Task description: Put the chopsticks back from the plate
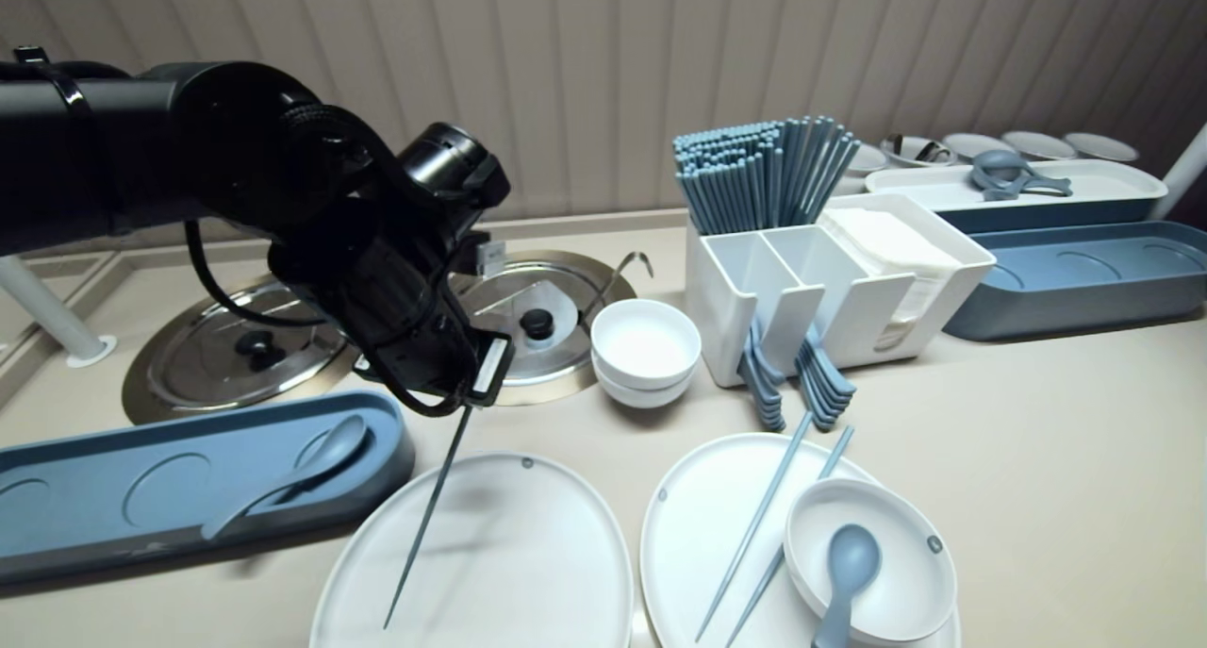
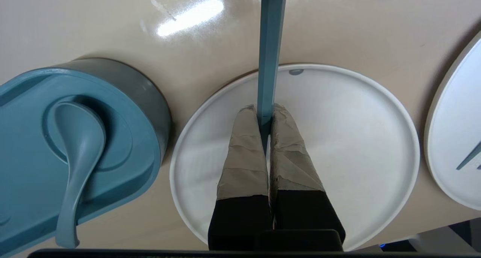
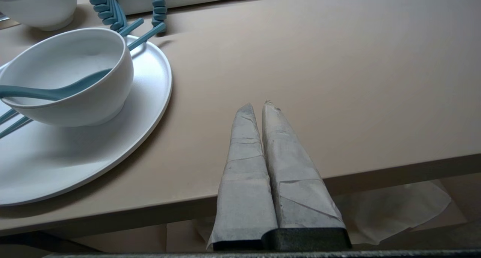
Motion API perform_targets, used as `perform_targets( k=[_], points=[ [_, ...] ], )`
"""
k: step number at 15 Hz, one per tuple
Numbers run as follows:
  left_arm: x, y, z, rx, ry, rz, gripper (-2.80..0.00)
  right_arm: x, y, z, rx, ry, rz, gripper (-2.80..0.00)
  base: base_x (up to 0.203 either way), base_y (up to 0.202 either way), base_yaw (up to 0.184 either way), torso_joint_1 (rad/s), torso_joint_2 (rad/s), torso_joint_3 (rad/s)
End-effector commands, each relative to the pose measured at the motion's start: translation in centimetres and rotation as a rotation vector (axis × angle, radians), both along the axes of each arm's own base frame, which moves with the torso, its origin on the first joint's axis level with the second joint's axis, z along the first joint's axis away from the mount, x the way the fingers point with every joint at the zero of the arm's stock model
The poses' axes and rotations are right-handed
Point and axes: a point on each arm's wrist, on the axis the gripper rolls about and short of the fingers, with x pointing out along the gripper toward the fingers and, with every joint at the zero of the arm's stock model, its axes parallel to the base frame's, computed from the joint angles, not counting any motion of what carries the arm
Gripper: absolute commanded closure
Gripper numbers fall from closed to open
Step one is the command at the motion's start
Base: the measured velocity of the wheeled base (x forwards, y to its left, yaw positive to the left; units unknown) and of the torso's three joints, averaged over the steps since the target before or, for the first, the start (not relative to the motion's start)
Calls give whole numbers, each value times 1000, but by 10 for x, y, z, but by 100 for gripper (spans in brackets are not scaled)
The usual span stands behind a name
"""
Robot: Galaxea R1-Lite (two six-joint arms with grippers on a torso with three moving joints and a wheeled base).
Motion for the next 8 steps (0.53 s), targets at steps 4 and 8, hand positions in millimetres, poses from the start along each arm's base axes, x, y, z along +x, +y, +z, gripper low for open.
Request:
perform_targets(
  k=[4, 8],
  points=[
    [2, 1, 3, -2, -10, 6, 0, 0, 0, 0, 0, -1, 1, 0, 0, 0, 0, 0, 0, 0],
    [-4, 4, 17, -27, -55, -1, 0, 0, 0, 0, 0, -1, 1, 0, 0, 0, 0, 0, 0, 0]
  ],
)
